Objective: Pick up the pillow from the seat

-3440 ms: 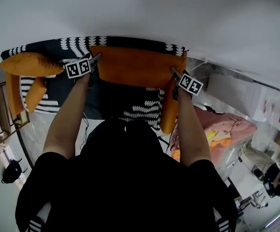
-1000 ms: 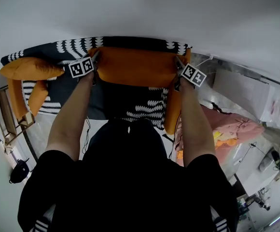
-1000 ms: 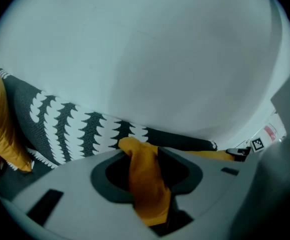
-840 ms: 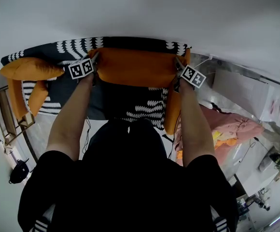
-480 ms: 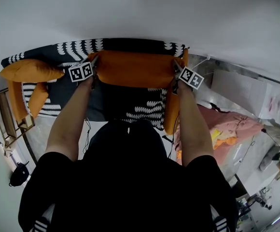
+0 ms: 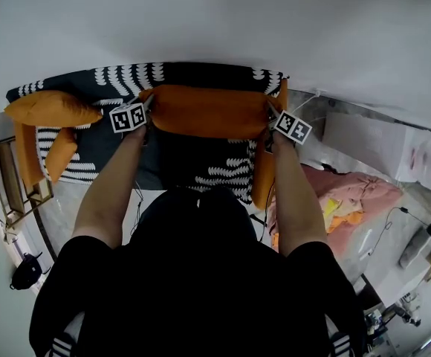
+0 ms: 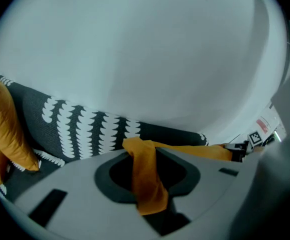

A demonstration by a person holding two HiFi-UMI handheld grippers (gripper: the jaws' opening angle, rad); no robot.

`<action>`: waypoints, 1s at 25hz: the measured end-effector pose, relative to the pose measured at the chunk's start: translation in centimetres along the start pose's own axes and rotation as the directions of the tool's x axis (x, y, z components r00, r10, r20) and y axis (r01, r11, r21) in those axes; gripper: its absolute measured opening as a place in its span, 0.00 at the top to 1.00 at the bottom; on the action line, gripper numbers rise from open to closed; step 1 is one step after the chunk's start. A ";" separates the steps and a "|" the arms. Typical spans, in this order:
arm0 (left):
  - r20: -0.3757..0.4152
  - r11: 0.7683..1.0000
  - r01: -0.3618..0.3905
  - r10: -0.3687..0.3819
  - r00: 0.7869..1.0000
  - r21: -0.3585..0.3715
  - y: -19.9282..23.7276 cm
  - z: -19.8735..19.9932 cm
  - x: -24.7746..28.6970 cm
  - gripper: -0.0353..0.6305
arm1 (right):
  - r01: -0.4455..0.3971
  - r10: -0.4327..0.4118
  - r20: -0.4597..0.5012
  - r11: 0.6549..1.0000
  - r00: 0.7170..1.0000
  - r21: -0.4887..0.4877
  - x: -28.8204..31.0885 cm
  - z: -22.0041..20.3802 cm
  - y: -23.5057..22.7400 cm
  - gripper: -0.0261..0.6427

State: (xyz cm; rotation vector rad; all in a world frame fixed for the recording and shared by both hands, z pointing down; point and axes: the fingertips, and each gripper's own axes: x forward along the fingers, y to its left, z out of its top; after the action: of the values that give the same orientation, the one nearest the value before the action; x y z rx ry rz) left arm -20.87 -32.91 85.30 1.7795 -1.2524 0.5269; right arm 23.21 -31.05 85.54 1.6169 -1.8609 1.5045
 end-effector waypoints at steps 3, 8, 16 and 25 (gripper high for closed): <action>0.010 1.000 0.002 -0.002 1.000 0.001 -0.3 -0.2 -1.1 0.78 | -0.007 0.007 -0.003 1.000 1.000 -0.003 -1.0 -0.6 0.3 0.78; 0.028 1.000 0.004 -0.004 1.000 0.009 -0.4 -0.2 -2.6 0.79 | -0.027 0.027 0.006 1.000 1.000 -0.017 -2.0 -0.5 1.4 0.79; 0.069 1.000 0.010 -0.012 0.998 0.020 -1.6 0.0 -5.9 0.79 | -0.051 0.052 0.025 0.997 0.998 -0.054 -5.2 -0.3 3.1 0.80; 0.119 0.999 0.030 -0.035 0.992 0.043 -2.9 0.2 -10.3 0.79 | -0.071 0.076 0.066 0.994 0.995 -0.084 -9.2 -0.5 5.2 0.80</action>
State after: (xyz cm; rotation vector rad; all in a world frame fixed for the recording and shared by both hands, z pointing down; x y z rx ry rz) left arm -22.40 -27.21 76.36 1.8868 -1.3004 0.4352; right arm 21.84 -26.11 76.23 1.5985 -2.0120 1.3978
